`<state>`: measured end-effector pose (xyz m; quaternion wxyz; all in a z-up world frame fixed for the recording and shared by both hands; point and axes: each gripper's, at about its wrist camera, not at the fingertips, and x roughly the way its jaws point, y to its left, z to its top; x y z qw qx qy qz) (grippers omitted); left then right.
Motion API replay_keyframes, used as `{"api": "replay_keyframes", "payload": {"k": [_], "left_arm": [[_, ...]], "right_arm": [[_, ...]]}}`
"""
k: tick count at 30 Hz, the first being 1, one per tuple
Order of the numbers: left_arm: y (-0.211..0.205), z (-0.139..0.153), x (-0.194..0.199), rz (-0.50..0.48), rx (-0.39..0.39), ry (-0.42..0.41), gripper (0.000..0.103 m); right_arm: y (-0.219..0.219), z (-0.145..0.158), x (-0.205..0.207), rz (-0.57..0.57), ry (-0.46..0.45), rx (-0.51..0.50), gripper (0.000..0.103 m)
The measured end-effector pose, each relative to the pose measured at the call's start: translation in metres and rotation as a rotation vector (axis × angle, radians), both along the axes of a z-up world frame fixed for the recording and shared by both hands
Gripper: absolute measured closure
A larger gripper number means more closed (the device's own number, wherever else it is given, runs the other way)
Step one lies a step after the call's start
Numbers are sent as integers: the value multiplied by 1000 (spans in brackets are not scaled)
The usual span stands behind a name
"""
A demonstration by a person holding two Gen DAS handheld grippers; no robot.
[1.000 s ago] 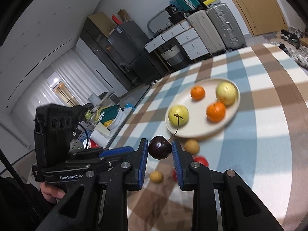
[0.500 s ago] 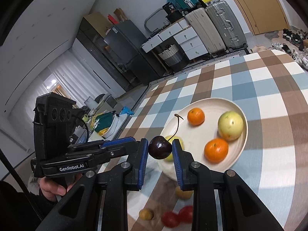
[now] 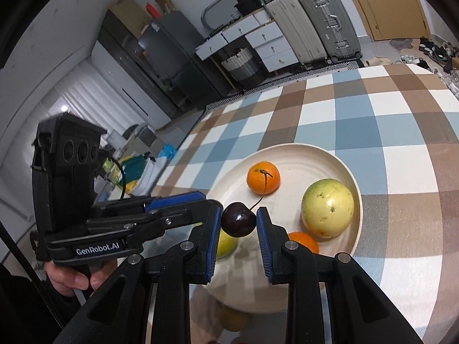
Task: Organize fruits
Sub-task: 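Carry both plums onto the cream plate and open both tools, then move the open right tool down around a red tomato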
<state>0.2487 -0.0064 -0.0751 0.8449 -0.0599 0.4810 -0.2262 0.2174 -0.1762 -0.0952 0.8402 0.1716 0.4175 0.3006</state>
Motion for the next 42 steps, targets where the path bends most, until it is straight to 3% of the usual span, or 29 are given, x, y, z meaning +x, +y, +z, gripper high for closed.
{"api": "replay_keyframes", "payload": {"k": [10, 13, 18, 22, 29, 35, 42], "left_arm": [[-11, -6, 3, -4, 27, -4, 80], [-10, 0, -2, 0, 29, -13, 69], [-4, 13, -18, 21, 26, -38, 65], [2, 22, -35, 47, 24, -57, 47], [18, 34, -71, 127, 60, -90, 25], [25, 38, -105, 154, 101, -112, 19], [26, 38, -138, 159, 128, -124, 15]], "right_arm": [[3, -9, 6, 2, 12, -47, 73], [-3, -3, -1, -17, -3, -36, 54], [-14, 13, -14, -48, -48, -46, 54], [-25, 24, -28, -81, -66, -45, 54], [-34, 37, -59, -102, -81, -20, 52], [-32, 44, -90, -107, -112, -33, 37], [-28, 45, -121, -107, -124, -71, 34]]}}
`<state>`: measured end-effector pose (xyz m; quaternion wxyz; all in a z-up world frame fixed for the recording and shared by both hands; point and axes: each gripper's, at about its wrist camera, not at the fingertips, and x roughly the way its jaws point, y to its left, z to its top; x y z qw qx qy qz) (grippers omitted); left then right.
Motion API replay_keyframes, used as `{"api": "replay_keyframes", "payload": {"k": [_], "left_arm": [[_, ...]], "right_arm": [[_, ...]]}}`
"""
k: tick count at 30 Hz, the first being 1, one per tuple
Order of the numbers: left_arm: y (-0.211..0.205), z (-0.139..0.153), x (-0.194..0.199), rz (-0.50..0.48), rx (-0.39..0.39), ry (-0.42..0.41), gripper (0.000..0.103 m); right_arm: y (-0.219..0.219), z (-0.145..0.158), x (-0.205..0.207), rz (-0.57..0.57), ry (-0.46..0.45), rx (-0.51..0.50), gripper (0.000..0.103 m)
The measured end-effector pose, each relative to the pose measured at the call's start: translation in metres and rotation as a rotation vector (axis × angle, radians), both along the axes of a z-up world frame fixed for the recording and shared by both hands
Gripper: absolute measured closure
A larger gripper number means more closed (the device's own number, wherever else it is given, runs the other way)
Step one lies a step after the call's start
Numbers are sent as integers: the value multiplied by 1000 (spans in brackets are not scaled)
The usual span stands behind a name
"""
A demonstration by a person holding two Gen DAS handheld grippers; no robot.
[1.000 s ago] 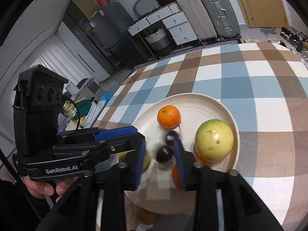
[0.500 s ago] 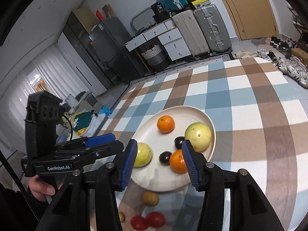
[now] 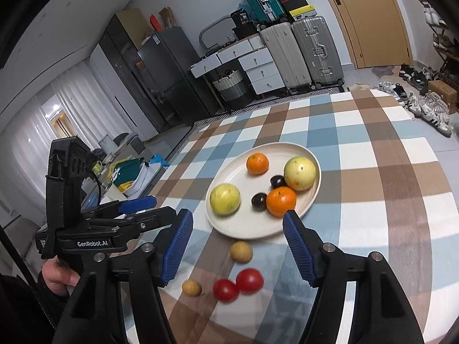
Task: Organize fruits
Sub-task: 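Move the open right tool down around a red tomato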
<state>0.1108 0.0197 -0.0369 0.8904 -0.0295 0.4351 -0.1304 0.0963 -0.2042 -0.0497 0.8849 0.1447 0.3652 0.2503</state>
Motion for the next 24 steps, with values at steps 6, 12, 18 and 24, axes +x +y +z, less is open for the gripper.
{"api": "replay_keyframes", "payload": {"k": [6, 12, 18, 24], "left_arm": [[7, 7, -25, 29, 20, -54, 1], [16, 7, -39, 63, 54, -77, 1], [20, -2, -46, 96, 77, -80, 1], [23, -14, -50, 111, 73, -68, 1]], "right_arm": [[4, -8, -19, -13, 18, -42, 32], [6, -12, -33, -20, 31, -66, 30], [10, -13, -40, -41, 10, -108, 23], [17, -21, -43, -48, 3, -168, 23]]}}
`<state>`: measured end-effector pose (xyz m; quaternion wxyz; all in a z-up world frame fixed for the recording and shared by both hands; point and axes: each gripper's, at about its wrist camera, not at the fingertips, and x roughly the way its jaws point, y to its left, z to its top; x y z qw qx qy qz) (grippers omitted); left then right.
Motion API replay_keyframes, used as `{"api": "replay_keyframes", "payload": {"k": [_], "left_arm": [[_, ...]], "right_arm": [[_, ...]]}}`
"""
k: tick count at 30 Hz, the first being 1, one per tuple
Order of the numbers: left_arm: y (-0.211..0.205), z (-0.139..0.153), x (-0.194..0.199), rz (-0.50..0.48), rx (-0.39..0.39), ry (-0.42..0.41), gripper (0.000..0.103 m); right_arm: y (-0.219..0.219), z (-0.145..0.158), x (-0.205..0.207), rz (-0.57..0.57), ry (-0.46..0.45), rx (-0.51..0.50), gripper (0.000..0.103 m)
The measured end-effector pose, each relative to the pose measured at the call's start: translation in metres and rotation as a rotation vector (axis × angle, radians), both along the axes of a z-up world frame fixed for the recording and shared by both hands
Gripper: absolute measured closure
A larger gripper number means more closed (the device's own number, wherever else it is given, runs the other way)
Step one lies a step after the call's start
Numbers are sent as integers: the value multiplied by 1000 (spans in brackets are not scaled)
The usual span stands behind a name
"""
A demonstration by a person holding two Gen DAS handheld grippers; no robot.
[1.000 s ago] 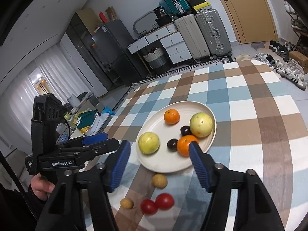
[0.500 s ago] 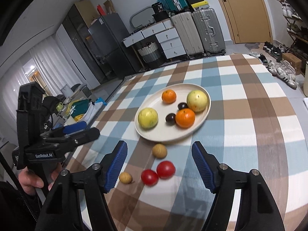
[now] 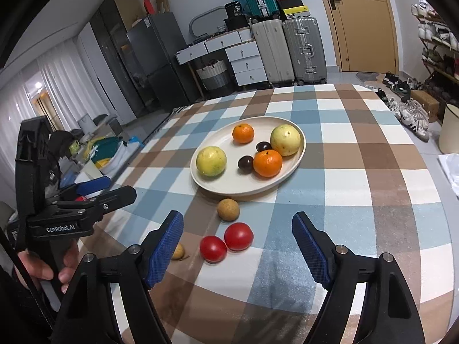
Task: Organize fruits
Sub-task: 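Move the open right tool down around a red tomato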
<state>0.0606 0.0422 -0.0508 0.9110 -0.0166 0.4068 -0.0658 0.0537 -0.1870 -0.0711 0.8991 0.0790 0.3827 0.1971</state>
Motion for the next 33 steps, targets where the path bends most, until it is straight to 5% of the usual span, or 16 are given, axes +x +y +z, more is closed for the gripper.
{"api": "replay_keyframes", "payload": {"k": [13, 33], "left_arm": [[0, -27, 5, -9, -32, 52, 1], [7, -48, 16, -18, -64, 100, 1]], "right_arm": [[9, -21, 8, 2, 11, -66, 24], [20, -48, 28, 36, 113, -53, 46]]}}
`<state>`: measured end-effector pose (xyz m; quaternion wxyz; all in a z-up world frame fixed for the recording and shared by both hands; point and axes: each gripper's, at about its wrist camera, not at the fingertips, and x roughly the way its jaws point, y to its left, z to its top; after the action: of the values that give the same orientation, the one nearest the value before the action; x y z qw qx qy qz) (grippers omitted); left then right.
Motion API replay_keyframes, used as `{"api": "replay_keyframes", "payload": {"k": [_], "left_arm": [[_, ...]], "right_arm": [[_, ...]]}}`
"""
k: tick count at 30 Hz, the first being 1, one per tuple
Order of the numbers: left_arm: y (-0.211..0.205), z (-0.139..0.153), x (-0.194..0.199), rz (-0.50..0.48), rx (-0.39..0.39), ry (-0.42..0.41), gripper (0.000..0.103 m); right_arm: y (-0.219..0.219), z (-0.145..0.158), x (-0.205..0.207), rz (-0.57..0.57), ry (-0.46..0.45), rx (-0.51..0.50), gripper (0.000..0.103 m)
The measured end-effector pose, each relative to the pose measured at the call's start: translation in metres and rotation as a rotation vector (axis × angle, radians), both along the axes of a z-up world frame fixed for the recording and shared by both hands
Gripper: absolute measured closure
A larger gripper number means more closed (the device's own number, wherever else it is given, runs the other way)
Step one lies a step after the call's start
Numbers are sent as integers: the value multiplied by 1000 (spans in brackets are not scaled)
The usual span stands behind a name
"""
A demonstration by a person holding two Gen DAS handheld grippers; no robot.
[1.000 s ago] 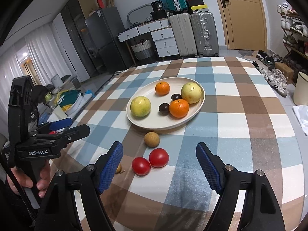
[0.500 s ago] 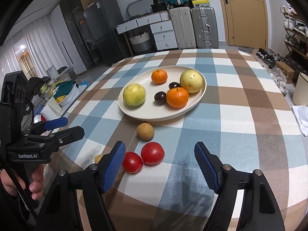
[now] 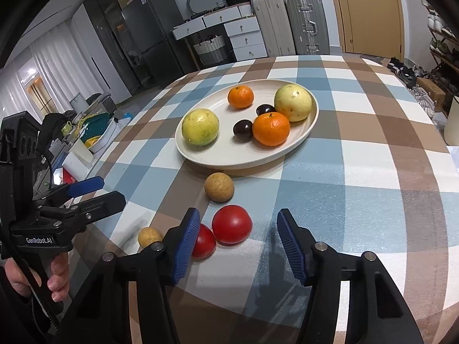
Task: Organize fruits
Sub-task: 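Move the open right tool down around a red tomato, then close the right tool on the tomato while the left tool grasps a brown kiwi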
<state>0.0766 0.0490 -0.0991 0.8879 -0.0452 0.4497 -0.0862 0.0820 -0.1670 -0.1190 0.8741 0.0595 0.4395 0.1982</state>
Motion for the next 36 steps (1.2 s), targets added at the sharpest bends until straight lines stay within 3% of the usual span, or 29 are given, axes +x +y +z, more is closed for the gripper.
{"api": "replay_keyframes", "payload": {"k": [10, 18, 22, 36], "left_arm": [[4, -5, 0, 4, -6, 15, 1], [6, -5, -1, 8, -7, 19, 1], [5, -5, -1, 10, -4, 18, 1], [-2, -12, -3, -7, -8, 56, 1]], "right_arm": [[5, -6, 5, 19, 41, 29, 54], [0, -10, 9, 27, 82, 103, 71], [-5, -15, 8, 24, 108, 151, 72], [-12, 3, -3, 24, 29, 169, 72]]}}
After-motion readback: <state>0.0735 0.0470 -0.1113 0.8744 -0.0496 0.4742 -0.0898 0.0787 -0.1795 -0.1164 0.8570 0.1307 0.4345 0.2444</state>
